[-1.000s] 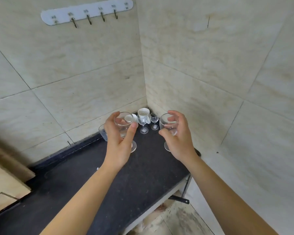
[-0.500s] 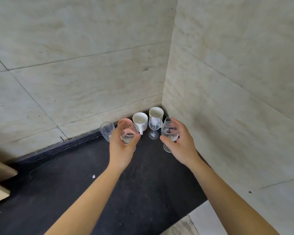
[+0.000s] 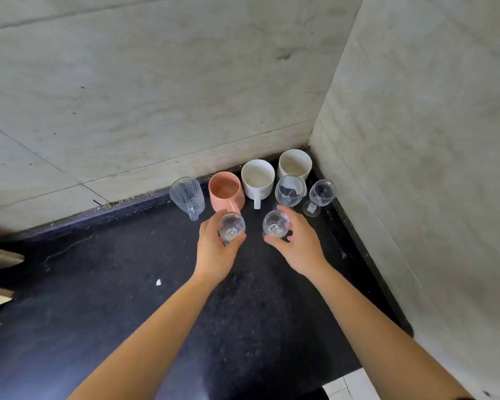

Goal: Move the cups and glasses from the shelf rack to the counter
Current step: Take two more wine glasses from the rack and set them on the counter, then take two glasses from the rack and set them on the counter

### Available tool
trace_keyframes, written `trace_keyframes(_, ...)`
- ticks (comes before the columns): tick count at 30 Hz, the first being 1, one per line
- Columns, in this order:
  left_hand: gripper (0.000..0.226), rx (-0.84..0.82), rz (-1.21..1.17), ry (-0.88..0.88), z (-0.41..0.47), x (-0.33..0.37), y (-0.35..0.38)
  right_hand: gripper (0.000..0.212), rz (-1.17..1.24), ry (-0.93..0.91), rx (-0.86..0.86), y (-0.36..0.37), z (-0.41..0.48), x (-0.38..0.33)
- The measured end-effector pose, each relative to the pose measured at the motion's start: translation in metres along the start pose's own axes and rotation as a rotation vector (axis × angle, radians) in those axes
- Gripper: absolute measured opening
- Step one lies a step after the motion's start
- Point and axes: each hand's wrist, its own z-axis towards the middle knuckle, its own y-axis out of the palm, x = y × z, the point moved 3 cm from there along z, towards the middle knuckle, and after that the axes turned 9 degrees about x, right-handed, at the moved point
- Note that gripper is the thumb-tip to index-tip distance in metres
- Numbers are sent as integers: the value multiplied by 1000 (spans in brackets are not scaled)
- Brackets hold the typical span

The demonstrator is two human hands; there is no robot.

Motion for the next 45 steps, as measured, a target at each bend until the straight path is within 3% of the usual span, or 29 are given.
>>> trace_keyframes(5,54,13,22,-119,13,-19,11,73,-42,-64,-80,25,26,6)
trace_keyframes(18,60,14,54,-170,26,-29,24,78,-83,-101,-122,43,41,7)
trace_keyframes(24,59,-66,30,-159,27,-27,21,85,-131,-54,-123,44,41,6)
trace_keyframes(27,73,-54,85,-137,26,-18,10,90,-132,-46,-122,34,34,1)
trace_keyframes(35,60,174,335,148,25,65,-69,48,-317,-389,22,-33,23,-81)
trace_keyframes(40,60,510,590,406,-13,136,-147,61,-263,-711,253,-54,11,-177)
trace_keyframes(45,66,746,847,267,-95,126,-220,70,-173,-984,223,-1,-29,-237)
